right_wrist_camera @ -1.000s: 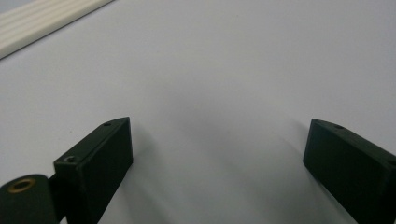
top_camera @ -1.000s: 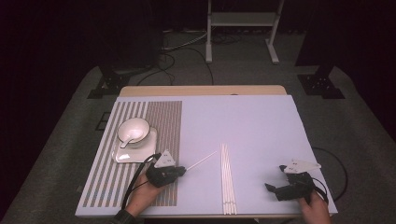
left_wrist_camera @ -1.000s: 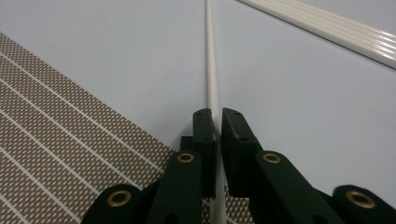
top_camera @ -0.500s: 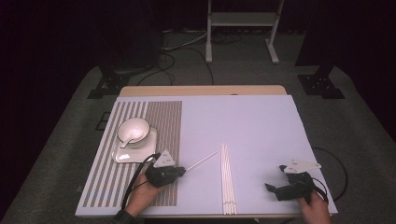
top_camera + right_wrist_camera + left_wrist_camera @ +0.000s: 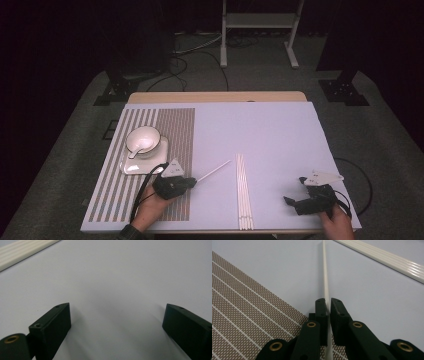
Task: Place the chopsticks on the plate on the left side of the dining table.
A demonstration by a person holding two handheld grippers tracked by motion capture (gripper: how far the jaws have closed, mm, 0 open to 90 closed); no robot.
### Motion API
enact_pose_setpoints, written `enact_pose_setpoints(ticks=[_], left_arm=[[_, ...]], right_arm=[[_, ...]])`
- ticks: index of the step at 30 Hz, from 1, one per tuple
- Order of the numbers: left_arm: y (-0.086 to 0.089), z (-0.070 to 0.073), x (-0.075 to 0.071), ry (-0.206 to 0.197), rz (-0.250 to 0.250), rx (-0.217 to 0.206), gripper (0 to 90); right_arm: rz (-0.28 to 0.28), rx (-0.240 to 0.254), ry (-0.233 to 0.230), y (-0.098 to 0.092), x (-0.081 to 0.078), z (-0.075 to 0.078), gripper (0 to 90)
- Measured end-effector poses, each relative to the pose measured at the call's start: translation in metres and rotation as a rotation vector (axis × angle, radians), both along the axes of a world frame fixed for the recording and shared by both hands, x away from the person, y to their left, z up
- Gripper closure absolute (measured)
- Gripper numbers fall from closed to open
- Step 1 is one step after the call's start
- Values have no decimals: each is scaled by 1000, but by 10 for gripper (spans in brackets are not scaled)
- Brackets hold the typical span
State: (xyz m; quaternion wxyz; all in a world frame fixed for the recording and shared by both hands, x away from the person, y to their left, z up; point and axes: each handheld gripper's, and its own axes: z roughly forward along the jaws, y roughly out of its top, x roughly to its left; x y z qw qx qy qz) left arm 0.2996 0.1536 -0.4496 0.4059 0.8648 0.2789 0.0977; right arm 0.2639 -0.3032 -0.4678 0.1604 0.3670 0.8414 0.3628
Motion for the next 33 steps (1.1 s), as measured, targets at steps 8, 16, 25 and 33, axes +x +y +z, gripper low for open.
enact_pose_setpoints(ticks=[8,16,25,33], left_arm=[[5,3,0,5,15,-5,848],[9,5,0,8,17,-3,848],[17,10,0,3,39,-14,848],[30,15,1,0,65,-24,848]], right_arm=[[0,0,1,0,0,0,68],[0,0,0,0,0,0,67],[0,0,0,0,0,0,68],[0,0,0,0,0,0,67]])
